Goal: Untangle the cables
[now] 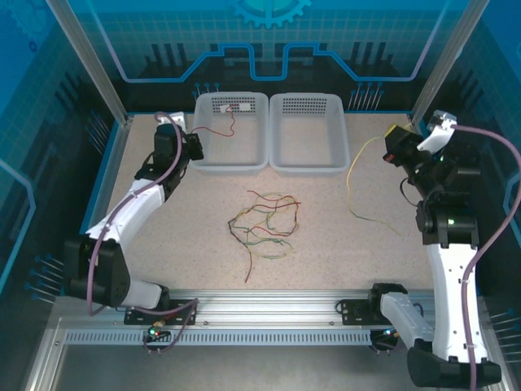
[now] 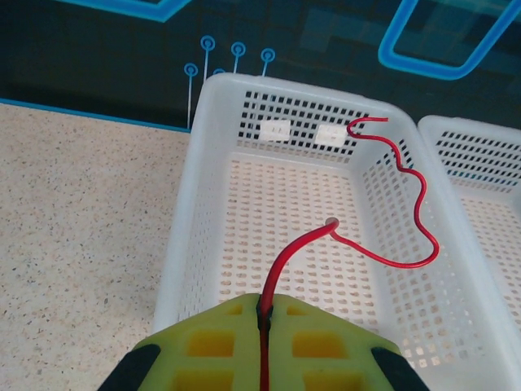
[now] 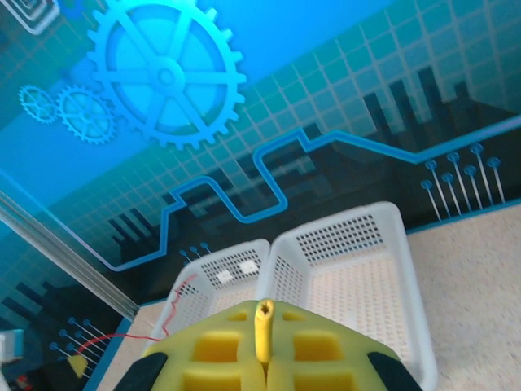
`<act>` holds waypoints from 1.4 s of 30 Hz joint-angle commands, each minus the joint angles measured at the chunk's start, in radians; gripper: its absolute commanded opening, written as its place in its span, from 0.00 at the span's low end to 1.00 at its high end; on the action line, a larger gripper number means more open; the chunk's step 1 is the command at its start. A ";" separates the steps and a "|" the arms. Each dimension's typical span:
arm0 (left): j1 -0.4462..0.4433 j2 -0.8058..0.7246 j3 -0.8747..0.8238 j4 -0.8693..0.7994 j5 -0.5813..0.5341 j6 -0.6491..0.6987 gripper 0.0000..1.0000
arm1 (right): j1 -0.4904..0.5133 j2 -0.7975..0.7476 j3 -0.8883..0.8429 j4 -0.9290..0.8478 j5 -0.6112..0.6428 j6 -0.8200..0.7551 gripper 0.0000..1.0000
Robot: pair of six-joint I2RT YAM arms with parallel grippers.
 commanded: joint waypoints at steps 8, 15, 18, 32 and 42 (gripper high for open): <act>-0.011 0.213 0.129 -0.048 -0.117 -0.082 0.00 | 0.070 0.306 0.332 0.016 -0.022 -0.005 0.00; -0.014 0.302 0.186 -0.047 -0.027 -0.066 0.30 | 0.136 0.446 0.368 0.075 -0.050 -0.110 0.00; -0.018 0.305 0.189 -0.052 -0.010 -0.058 0.37 | 0.149 0.489 0.377 0.099 -0.041 -0.123 0.00; -0.155 -0.018 0.153 -0.107 -0.028 -0.061 0.64 | 0.212 0.829 0.716 0.042 0.070 -0.095 0.00; -0.499 -0.370 -0.203 0.014 -0.246 -0.075 0.66 | 0.267 1.127 0.943 0.106 0.199 -0.074 0.00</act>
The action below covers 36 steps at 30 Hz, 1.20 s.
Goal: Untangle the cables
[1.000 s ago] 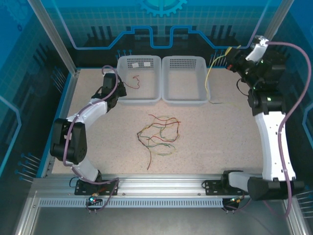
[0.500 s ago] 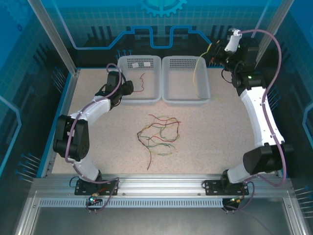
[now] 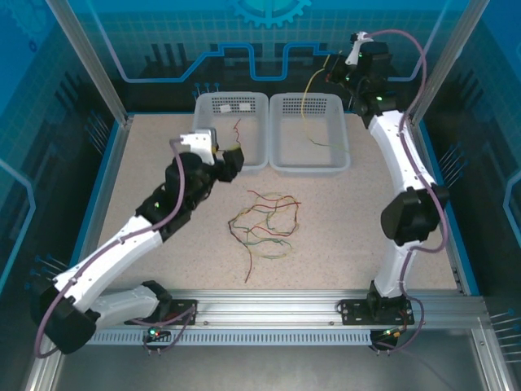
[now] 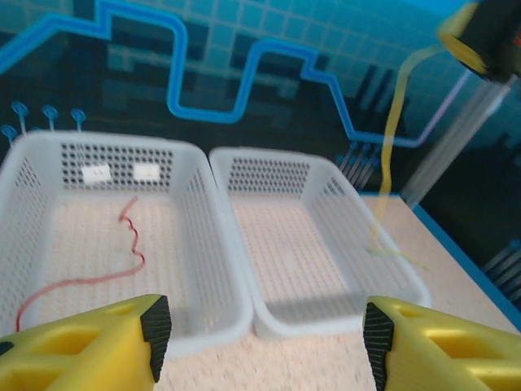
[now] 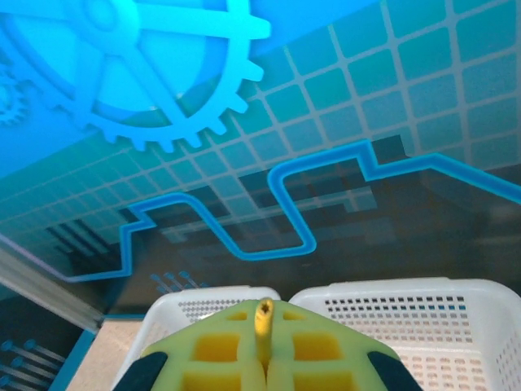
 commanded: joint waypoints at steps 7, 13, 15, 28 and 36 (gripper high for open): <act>-0.128 -0.041 -0.193 -0.011 -0.165 -0.025 0.67 | 0.051 0.287 0.302 -0.061 0.106 -0.034 0.00; -0.128 -0.056 -0.237 0.024 -0.224 0.008 0.68 | 0.045 0.360 0.287 -0.083 0.114 -0.023 0.00; -0.128 -0.049 -0.240 0.034 -0.234 0.022 0.68 | 0.045 0.375 0.271 -0.086 0.120 -0.019 0.00; -0.125 0.006 -0.230 0.041 -0.253 0.040 0.70 | 0.047 0.527 0.353 -0.181 0.076 -0.016 0.26; -0.126 0.007 -0.223 0.040 -0.262 0.059 0.72 | 0.051 0.465 0.482 -0.292 0.180 -0.088 0.53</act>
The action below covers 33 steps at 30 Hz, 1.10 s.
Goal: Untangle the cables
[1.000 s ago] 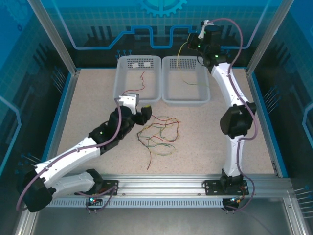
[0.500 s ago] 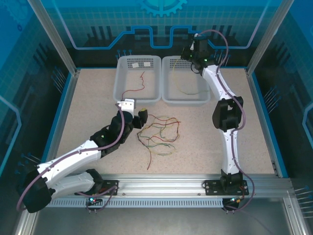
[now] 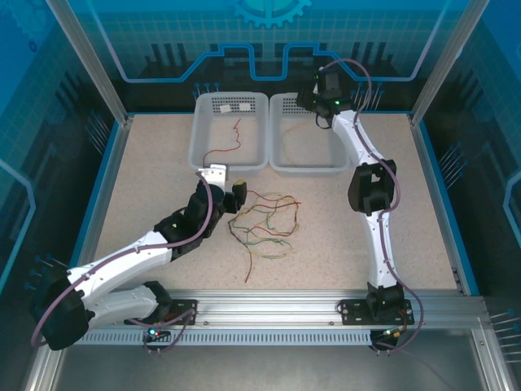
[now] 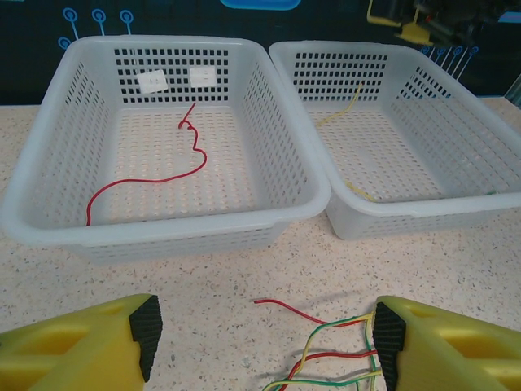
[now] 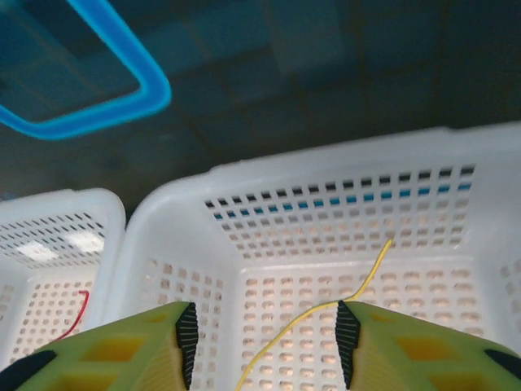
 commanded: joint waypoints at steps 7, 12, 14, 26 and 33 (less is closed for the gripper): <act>-0.001 0.035 0.029 -0.020 0.007 0.015 0.85 | 0.045 -0.361 -0.063 -0.156 0.019 -0.162 0.55; 0.068 0.099 0.077 -0.111 0.237 -0.083 0.96 | 0.216 -0.986 -1.068 0.547 0.126 -0.373 0.68; 0.094 0.122 0.089 -0.160 0.317 -0.131 0.96 | 0.228 -1.173 -1.371 0.747 0.061 -0.307 0.71; 0.083 0.238 0.096 -0.318 0.419 -0.138 0.88 | 0.337 -1.511 -1.964 0.621 0.058 -0.236 0.76; 0.083 0.329 0.152 -0.234 0.450 -0.094 0.74 | 0.262 -1.217 -1.864 0.628 -0.035 -0.140 0.69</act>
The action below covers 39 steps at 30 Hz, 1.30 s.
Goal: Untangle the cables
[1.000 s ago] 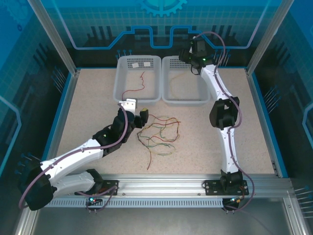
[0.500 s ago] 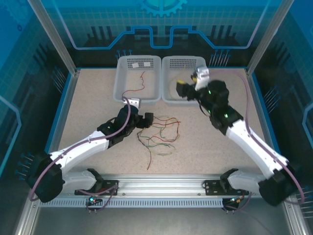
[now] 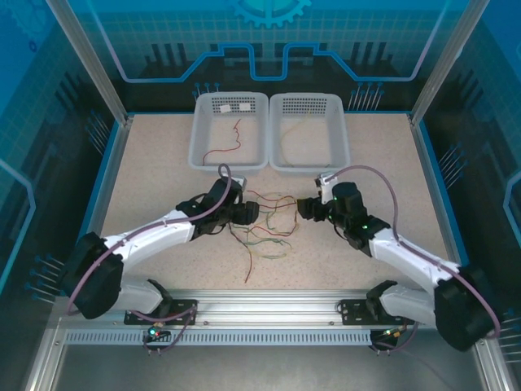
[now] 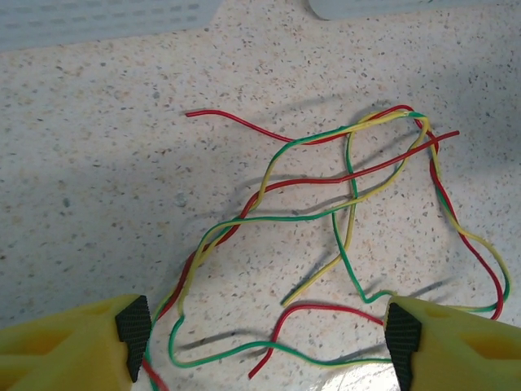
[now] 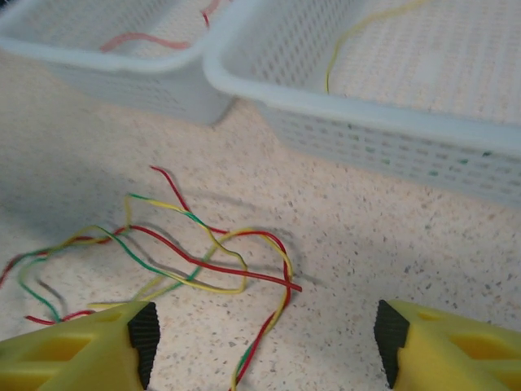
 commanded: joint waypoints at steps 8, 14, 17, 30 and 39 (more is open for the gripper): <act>-0.004 -0.022 0.010 0.063 0.005 0.017 0.71 | -0.009 0.367 0.229 0.038 -0.116 0.004 0.66; -0.003 -0.097 -0.036 0.071 -0.030 0.014 0.71 | 0.000 0.477 0.312 0.030 -0.234 -0.072 0.62; -0.002 -0.127 -0.050 0.070 -0.044 0.022 0.72 | 0.006 0.501 0.346 0.030 -0.229 -0.102 0.64; -0.001 -0.126 -0.056 0.089 -0.048 0.014 0.72 | 0.051 0.647 0.455 -0.031 -0.162 -0.171 0.66; 0.000 -0.134 -0.060 0.075 -0.056 0.014 0.73 | 0.061 0.682 0.475 -0.046 -0.121 -0.180 0.66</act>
